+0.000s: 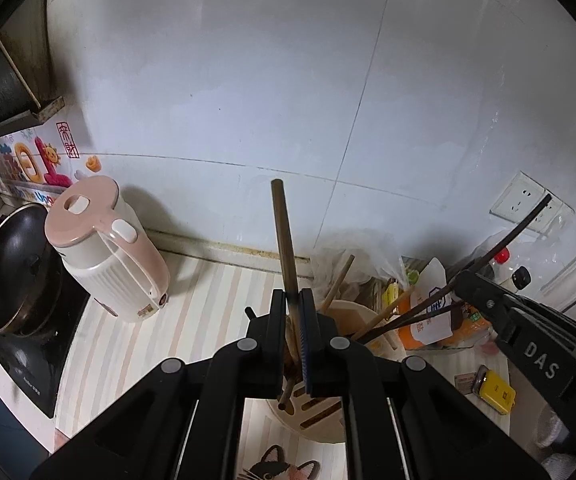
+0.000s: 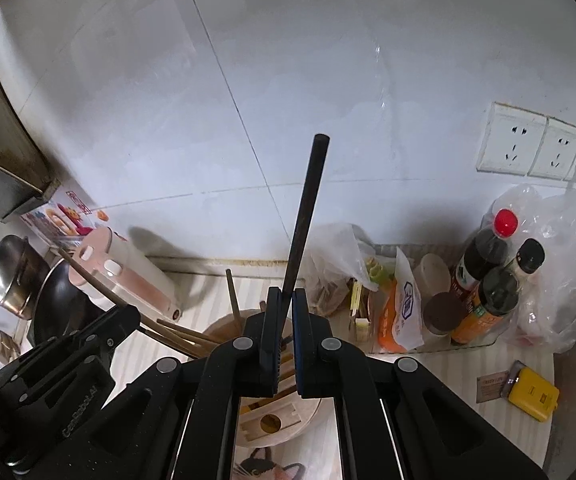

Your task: Organize utensils

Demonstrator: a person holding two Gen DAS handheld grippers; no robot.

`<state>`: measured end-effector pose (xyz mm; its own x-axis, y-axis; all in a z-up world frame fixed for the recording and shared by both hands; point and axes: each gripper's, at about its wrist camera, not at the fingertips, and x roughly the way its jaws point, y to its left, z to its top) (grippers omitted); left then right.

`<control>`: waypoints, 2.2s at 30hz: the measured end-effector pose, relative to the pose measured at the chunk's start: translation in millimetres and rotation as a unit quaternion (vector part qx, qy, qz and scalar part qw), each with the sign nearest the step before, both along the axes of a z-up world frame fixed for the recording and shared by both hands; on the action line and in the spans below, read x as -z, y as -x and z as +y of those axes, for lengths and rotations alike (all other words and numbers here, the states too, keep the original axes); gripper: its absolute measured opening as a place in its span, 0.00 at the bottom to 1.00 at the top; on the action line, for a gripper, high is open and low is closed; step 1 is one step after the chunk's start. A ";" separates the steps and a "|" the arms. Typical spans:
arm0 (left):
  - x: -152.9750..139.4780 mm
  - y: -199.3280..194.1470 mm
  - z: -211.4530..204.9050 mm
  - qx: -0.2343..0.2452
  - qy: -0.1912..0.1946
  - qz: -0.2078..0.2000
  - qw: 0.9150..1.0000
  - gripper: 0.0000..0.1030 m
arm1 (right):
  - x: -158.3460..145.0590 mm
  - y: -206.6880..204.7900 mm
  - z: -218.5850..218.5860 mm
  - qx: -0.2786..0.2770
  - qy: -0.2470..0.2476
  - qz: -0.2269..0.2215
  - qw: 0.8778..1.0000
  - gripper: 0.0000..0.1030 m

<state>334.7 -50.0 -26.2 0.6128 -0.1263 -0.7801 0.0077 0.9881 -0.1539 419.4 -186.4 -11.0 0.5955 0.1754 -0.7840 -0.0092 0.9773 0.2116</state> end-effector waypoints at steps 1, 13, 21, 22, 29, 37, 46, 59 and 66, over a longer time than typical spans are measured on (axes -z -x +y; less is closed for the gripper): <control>-0.8 0.7 -0.4 0.000 -0.003 0.003 1.000 0.04 | 2.1 -0.9 0.5 -0.003 -0.001 0.004 1.000 0.05; -42.6 41.8 19.8 -0.052 -0.024 -0.045 0.997 0.84 | -12.7 37.2 -25.1 0.015 0.002 -0.022 1.000 0.55; -16.8 69.1 25.3 -0.084 -0.095 -0.046 0.991 1.00 | 2.8 82.4 -14.7 0.010 0.079 -0.042 0.996 0.83; -12.5 72.8 24.7 -0.086 -0.101 -0.043 0.990 1.00 | 6.6 87.7 -11.2 0.006 0.089 -0.042 0.995 0.91; -4.3 100.4 21.4 -0.088 -0.106 -0.044 0.989 1.00 | 14.4 116.7 -3.0 0.005 0.122 -0.059 0.991 0.98; -20.8 144.7 24.2 -0.070 -0.100 -0.072 0.990 1.00 | -4.7 170.7 -4.2 0.044 0.127 -0.088 0.987 0.98; -56.9 225.9 43.8 -0.033 -0.090 -0.112 0.989 1.00 | -45.4 272.0 22.7 0.085 0.136 -0.131 0.978 0.98; -89.7 320.0 70.2 0.010 -0.071 -0.128 0.989 1.00 | -92.2 404.7 58.5 0.132 0.145 -0.168 0.966 1.00; -95.1 333.0 70.2 0.002 -0.065 -0.119 0.991 1.00 | -102.3 420.7 53.8 0.130 0.140 -0.163 0.968 1.00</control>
<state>1.7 20.2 68.9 0.7806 -0.0363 -0.6240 0.0322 0.9993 -0.0178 -1.3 -132.6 91.2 0.8145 -0.2054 -0.5426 0.2232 0.9742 -0.0337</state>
